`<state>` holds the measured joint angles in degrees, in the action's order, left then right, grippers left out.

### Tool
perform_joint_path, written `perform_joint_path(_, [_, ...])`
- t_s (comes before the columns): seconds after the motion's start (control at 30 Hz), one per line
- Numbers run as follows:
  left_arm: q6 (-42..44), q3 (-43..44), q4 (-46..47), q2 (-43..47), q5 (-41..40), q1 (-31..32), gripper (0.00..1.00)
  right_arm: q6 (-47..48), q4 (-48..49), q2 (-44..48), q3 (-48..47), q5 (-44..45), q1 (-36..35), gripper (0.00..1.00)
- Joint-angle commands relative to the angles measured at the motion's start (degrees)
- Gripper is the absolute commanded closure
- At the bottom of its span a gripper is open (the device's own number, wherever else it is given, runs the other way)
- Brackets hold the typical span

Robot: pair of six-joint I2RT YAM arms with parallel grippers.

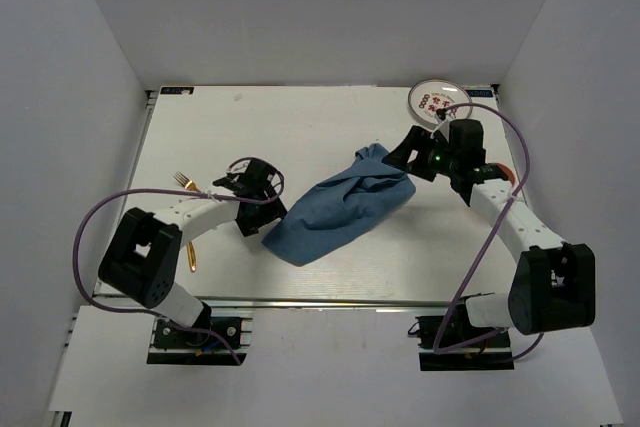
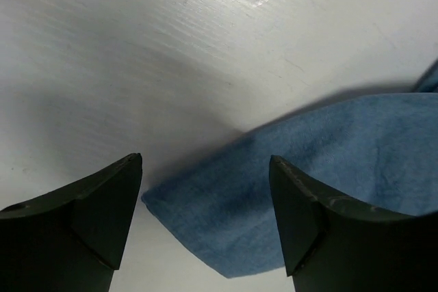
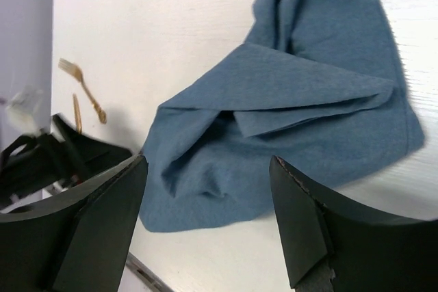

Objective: Set the dinner table for one person

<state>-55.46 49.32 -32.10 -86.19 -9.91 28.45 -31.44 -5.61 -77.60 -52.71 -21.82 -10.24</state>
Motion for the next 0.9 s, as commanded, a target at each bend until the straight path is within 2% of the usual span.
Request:
perform_joint_path(0.0, [4.22, 0.60, 3.09, -1.95, 1.56, -0.23, 0.19, 3.58, 0.07, 3.86, 0.41, -4.19, 0.05, 0.22])
perform_joint_path(0.03, [4.66, 0.43, 3.53, -2.83, 2.08, -0.23, 0.23, 3.67, 0.07, 4.38, 0.50, -5.15, -0.04, 0.22])
perform_joint_path(0.1, [5.45, 0.34, 4.49, -5.11, 4.02, -0.23, 0.44, 4.02, -0.54, 5.53, 0.33, -5.60, -0.04, 0.22])
perform_joint_path(0.13, [5.71, 0.08, 5.02, -5.73, 4.72, -0.23, 0.50, 4.19, -0.81, 5.97, 0.15, -5.68, 0.13, 0.22])
perform_joint_path(0.23, [6.86, -1.24, 7.13, -6.71, 7.18, -0.23, 0.55, 5.25, -1.69, 7.03, -0.20, -5.60, 0.04, 0.22])
perform_joint_path(0.37, [8.17, -3.44, 9.59, -6.36, 9.03, -0.23, 0.81, 5.69, -1.95, 7.03, 0.24, -5.77, 0.31, 0.22])
perform_joint_path(0.4, [8.52, -3.53, 9.77, -6.18, 9.21, -0.23, 0.95, 5.52, -1.60, 6.85, 0.50, -6.38, 0.48, 0.22])
perform_joint_path(0.43, [8.96, -3.36, 9.51, -6.18, 9.12, -0.23, 1.00, 5.25, -1.34, 6.33, 1.11, -6.74, 0.31, 0.22])
perform_joint_path(0.67, [12.04, -0.90, 7.93, -3.81, 8.15, -0.23, 1.00, 4.02, 1.39, 5.45, 3.58, -8.67, 0.66, 0.22])
perform_joint_path(0.87, [16.00, 6.83, 4.42, 1.10, 6.66, -0.23, 1.00, 2.80, -0.63, -1.31, 0.86, 0.18, 1.01, 0.24])
